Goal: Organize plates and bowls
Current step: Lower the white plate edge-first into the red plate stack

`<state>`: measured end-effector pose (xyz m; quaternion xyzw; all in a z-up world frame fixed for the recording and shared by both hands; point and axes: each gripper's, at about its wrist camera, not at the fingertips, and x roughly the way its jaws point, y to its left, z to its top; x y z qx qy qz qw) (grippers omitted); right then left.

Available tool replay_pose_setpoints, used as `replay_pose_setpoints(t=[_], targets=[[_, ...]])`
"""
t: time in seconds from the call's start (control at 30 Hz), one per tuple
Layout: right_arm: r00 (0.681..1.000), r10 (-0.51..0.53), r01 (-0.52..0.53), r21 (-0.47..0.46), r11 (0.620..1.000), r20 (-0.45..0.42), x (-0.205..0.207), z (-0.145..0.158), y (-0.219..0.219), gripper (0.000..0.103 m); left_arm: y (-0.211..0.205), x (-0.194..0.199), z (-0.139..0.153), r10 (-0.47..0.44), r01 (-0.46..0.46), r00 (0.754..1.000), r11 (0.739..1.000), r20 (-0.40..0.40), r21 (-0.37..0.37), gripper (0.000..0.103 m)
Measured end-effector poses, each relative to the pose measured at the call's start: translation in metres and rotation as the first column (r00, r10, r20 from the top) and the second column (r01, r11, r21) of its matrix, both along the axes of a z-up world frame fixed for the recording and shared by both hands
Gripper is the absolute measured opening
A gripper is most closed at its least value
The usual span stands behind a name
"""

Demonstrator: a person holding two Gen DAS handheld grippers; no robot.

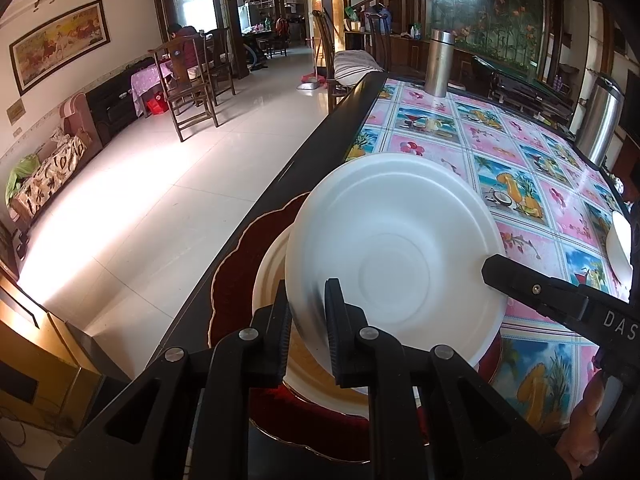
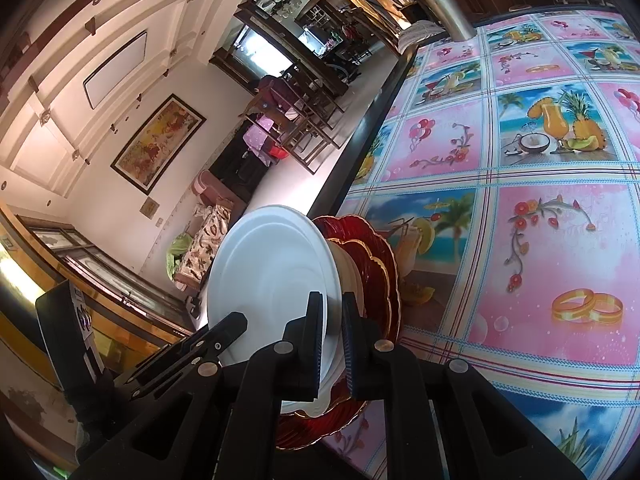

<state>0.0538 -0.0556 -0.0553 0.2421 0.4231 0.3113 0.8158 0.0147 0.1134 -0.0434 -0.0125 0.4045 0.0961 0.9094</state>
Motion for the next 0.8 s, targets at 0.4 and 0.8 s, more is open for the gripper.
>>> replay_pose_setpoints(t=[0.4,0.8], targets=[[1.0,-0.002,0.002,0.005,1.0,-0.011,0.0,-0.0021,0.0011,0.012,0.0004,-0.002,0.0001,0.0,0.0,1.0,1.0,-0.003,-0.001,0.014],[1.0,-0.003,0.003,0.007,1.0,-0.009,0.0003,-0.0016,0.0017,0.012,0.0021,-0.0046,-0.0008,0.003,-0.003,1.0,1.0,-0.005,0.0,0.015]])
